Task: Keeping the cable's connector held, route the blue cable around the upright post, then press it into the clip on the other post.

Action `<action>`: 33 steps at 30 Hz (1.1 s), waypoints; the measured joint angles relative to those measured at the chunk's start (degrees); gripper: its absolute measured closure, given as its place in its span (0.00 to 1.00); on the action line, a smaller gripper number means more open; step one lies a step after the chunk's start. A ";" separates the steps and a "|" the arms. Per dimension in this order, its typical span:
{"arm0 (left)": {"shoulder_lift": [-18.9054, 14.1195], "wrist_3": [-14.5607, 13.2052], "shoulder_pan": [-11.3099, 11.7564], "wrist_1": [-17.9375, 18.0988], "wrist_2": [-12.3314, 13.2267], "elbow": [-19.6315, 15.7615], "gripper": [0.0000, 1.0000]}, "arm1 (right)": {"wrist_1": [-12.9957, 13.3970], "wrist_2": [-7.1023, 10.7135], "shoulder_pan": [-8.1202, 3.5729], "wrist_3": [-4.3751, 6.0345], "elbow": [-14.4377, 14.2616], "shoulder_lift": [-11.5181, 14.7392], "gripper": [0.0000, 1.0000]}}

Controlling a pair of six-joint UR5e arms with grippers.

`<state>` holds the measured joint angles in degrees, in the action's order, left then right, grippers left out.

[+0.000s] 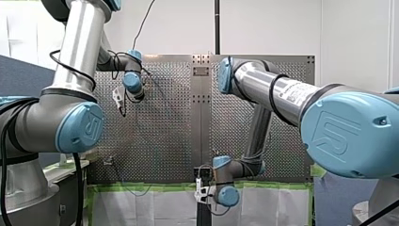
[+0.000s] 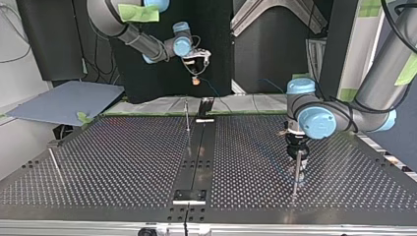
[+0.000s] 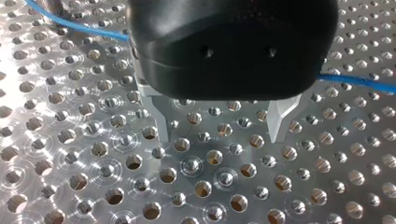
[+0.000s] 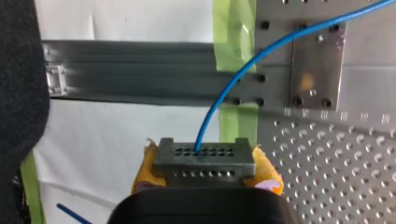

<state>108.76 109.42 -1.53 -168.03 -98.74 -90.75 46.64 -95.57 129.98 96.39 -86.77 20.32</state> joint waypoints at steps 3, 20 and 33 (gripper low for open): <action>0.00 0.00 0.01 -0.02 0.00 -0.01 0.01 | 1.47 0.01 -0.84 0.44 -1.05 -0.01 1.00; 0.03 0.16 0.01 -0.05 -0.01 -0.01 0.01 | 6.22 0.29 -4.89 1.36 -4.06 -2.30 1.00; 0.04 0.70 -0.22 -0.35 0.05 -0.01 0.01 | 7.87 0.09 -6.13 0.82 -5.75 -2.64 1.00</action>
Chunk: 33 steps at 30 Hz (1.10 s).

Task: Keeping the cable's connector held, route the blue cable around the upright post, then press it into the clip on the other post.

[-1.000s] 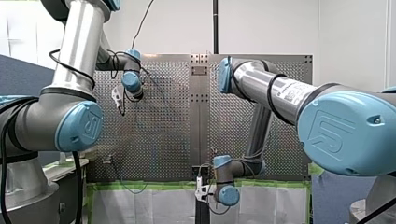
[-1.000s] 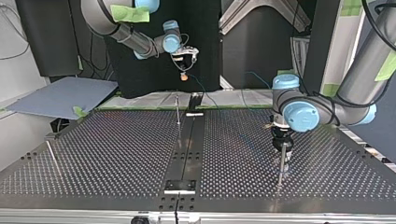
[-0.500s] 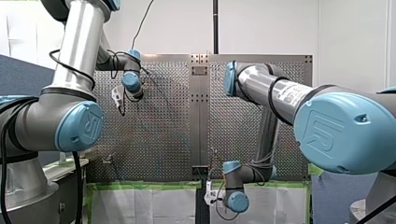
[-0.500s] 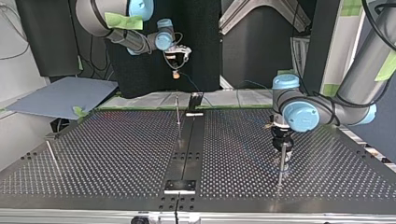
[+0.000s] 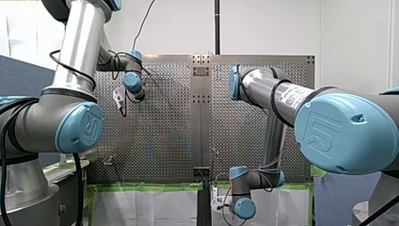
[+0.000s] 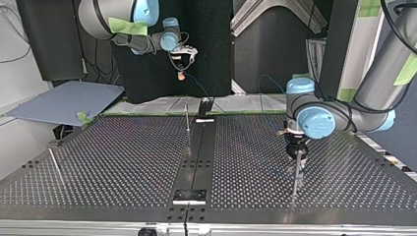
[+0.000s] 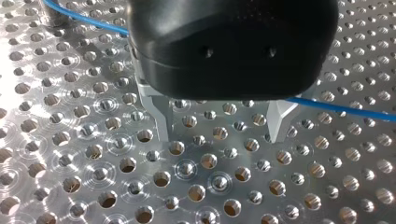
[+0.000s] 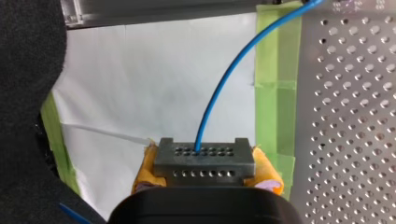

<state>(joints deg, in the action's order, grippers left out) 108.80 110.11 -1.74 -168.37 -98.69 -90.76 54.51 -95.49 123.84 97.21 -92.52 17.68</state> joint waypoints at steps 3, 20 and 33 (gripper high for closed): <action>-0.03 0.95 -0.02 -0.07 0.28 0.01 0.01 | 0.70 0.06 -0.18 -0.02 -0.46 0.17 1.00; -0.05 4.74 -1.28 -2.51 0.60 0.00 0.01 | 8.07 4.53 -2.05 -0.16 -4.67 2.21 1.00; -0.12 10.85 -1.53 -7.34 2.54 0.00 0.01 | 7.71 4.38 -2.36 -0.16 -4.74 2.26 1.00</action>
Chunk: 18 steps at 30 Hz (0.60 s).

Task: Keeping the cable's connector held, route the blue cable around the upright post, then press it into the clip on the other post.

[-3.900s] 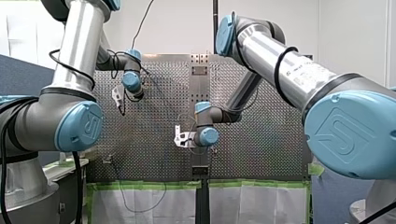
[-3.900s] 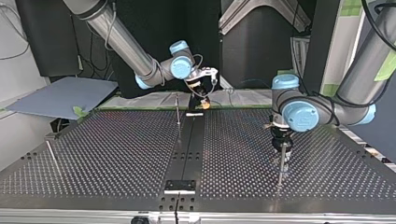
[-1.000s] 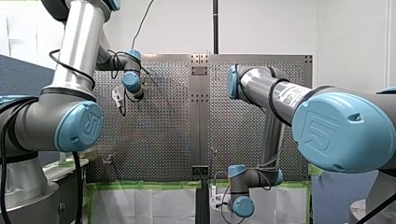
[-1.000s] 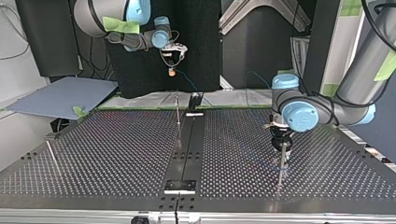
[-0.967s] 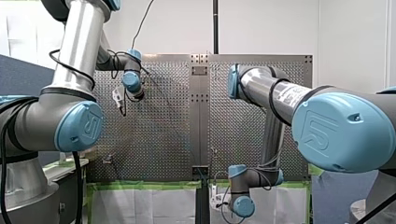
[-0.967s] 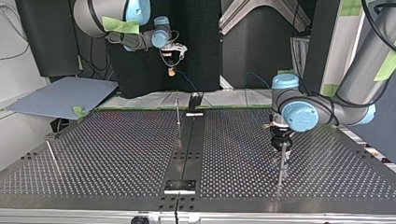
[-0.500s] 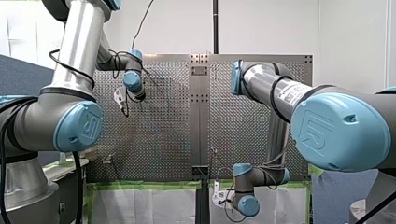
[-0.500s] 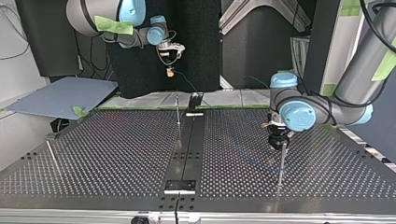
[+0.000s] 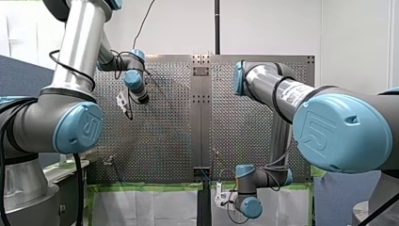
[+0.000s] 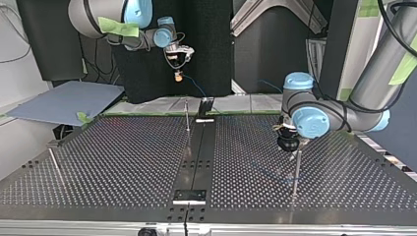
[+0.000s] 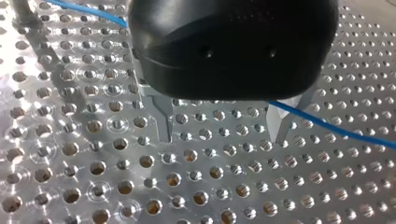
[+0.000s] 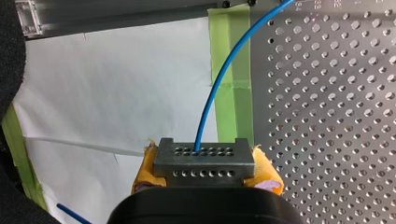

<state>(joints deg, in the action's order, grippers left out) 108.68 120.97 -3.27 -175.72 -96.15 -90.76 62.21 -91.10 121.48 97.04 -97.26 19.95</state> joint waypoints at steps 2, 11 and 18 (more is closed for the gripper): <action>-0.01 1.36 -0.12 -0.15 -0.58 -0.01 0.01 | 0.03 -0.03 -0.03 0.00 0.00 0.00 1.00; -0.20 7.04 -0.47 -0.24 -1.65 -0.06 0.01 | 0.25 0.02 -0.13 0.00 0.00 -0.03 1.00; -0.51 11.22 -0.44 -0.23 0.12 -0.19 0.01 | 0.27 0.08 -0.14 0.00 0.00 -0.03 1.00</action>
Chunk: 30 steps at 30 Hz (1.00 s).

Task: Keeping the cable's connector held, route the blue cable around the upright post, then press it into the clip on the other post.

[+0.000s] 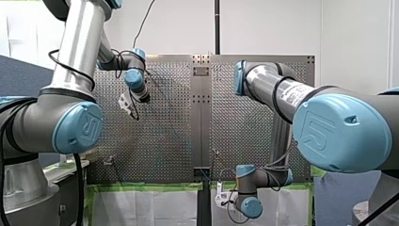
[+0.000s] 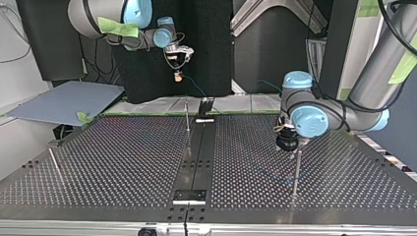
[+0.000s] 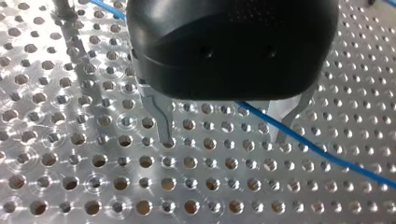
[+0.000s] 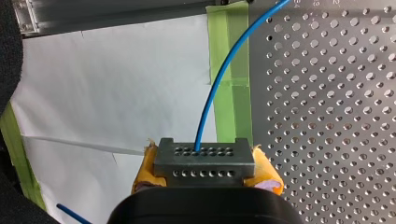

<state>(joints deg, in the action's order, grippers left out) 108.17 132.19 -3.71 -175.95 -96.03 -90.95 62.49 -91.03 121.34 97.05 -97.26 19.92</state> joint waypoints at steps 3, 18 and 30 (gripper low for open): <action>-0.59 1.67 0.24 0.17 0.64 -0.61 0.01 | -0.04 0.03 0.00 0.00 0.00 0.00 1.00; -3.81 9.43 1.99 3.59 5.83 -4.92 0.01 | -0.14 0.14 -0.01 0.00 0.00 0.00 1.00; -6.91 9.64 4.50 4.47 6.64 -8.29 0.01 | -0.22 0.14 0.00 0.00 0.00 0.00 1.00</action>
<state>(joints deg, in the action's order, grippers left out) 101.26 141.83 0.79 -171.47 -89.40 -99.24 62.26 -90.89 121.34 97.04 -97.26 19.92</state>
